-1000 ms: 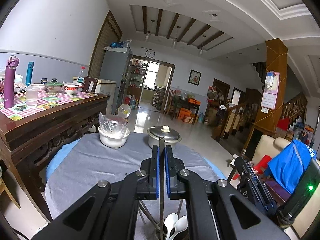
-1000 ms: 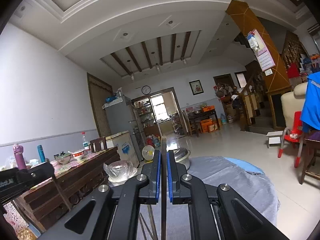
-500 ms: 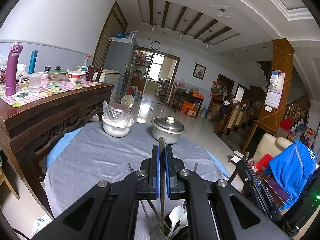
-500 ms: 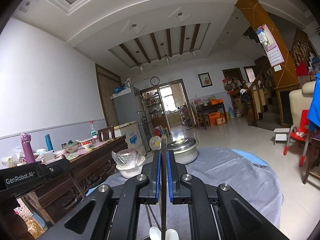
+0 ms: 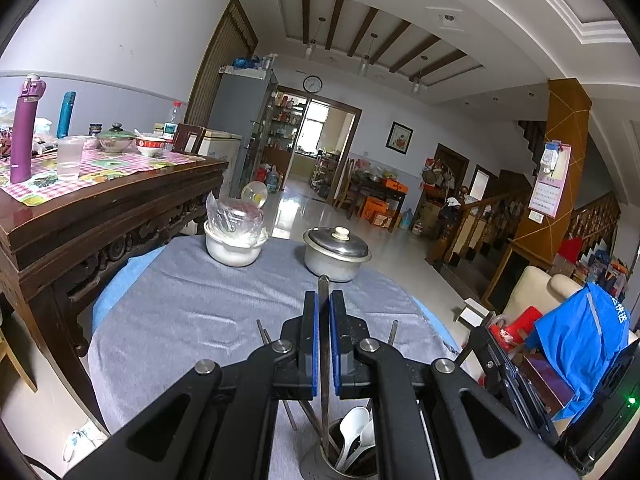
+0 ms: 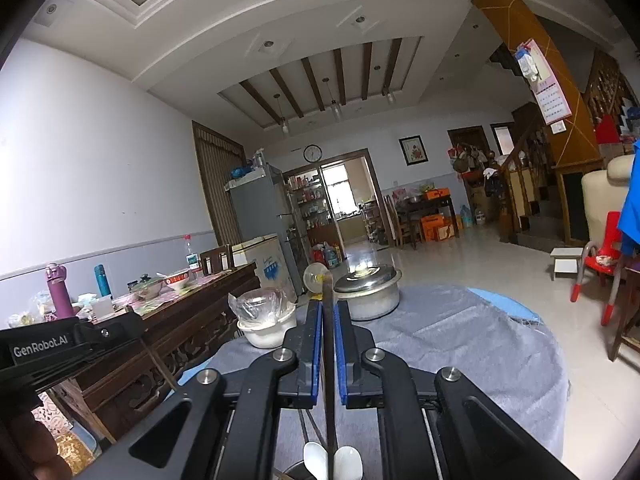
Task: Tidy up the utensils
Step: 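Lower the held chopsticks into the grey holder with both grippers, then open both grippers to release the chopsticks into the holder, then withdraw both open grippers up from the grey holder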
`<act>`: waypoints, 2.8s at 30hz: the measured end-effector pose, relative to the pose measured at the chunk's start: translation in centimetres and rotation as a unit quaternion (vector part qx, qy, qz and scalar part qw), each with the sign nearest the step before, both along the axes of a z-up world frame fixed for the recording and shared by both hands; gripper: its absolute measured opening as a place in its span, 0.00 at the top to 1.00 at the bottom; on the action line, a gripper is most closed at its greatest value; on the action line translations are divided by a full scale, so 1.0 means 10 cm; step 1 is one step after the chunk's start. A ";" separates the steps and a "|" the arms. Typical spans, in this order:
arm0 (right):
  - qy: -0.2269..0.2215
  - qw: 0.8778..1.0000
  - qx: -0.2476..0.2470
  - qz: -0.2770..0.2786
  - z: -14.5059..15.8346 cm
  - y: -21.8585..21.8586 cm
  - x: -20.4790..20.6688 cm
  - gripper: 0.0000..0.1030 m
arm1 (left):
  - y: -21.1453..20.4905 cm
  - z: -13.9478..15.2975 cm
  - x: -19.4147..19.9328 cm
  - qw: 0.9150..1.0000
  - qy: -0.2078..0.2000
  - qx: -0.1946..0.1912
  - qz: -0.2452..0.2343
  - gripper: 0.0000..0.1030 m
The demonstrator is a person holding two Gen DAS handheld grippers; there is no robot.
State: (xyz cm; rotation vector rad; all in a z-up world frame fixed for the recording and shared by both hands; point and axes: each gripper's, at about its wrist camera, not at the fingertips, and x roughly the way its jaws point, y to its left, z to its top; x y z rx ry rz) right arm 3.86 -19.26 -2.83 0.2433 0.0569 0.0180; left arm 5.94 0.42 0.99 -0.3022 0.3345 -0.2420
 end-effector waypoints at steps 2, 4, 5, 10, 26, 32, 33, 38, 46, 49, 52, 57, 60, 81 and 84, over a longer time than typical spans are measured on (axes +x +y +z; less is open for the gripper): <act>0.002 1.000 0.005 0.001 -0.01 -0.02 0.00 0.91 | 0.00 -0.01 0.01 1.000 0.004 0.000 -0.002 0.95; 0.004 1.000 0.009 0.005 -0.01 -0.03 0.00 0.91 | 0.00 -0.01 0.01 1.000 0.006 -0.001 -0.004 0.95; 0.007 1.000 0.012 0.008 -0.01 -0.03 0.01 0.91 | 0.00 -0.01 0.01 1.000 0.007 -0.001 -0.004 0.95; 0.011 1.000 0.021 0.009 -0.01 -0.08 0.00 0.91 | 0.03 0.01 -0.01 1.000 0.005 -0.001 0.005 0.71; 0.012 0.996 0.079 -0.029 0.06 -0.48 -0.05 0.56 | 0.10 0.14 -0.16 0.989 0.002 0.111 0.095 0.22; 0.003 0.996 0.076 -0.045 0.09 -0.54 -0.13 0.44 | 0.13 0.17 -0.23 0.981 0.001 0.149 0.124 0.19; 0.003 0.996 0.076 -0.046 0.10 -0.54 -0.14 0.44 | 0.15 0.17 -0.24 0.980 0.001 0.151 0.126 0.19; 0.002 0.996 0.071 -0.047 0.13 -0.52 -0.16 0.44 | 0.19 0.20 -0.29 0.978 -0.003 0.158 0.134 0.18; 0.006 0.997 0.061 -0.042 0.17 -0.48 -0.18 0.44 | 0.24 0.25 -0.35 0.975 -0.010 0.163 0.147 0.18; 0.006 0.997 0.061 -0.040 0.17 -0.48 -0.18 0.44 | 0.26 0.26 -0.36 0.975 -0.011 0.163 0.150 0.18; 0.007 0.997 0.061 -0.039 0.17 -0.46 -0.18 0.44 | 0.26 0.27 -0.36 0.975 -0.011 0.161 0.152 0.18; 0.012 0.998 0.058 -0.036 0.18 -0.44 -0.16 0.44 | 0.29 0.29 -0.37 0.974 -0.014 0.162 0.156 0.18; 0.017 0.998 0.060 -0.032 0.18 -0.44 -0.14 0.44 | 0.28 0.29 -0.38 0.974 -0.014 0.163 0.157 0.18; 0.034 0.996 0.070 -0.036 0.14 -0.48 -0.11 0.44 | 0.36 0.24 -0.34 0.974 -0.004 0.160 0.160 0.17; 0.038 0.996 0.072 -0.038 0.12 -0.48 -0.09 0.44 | 0.37 0.21 -0.32 0.974 0.000 0.159 0.160 0.17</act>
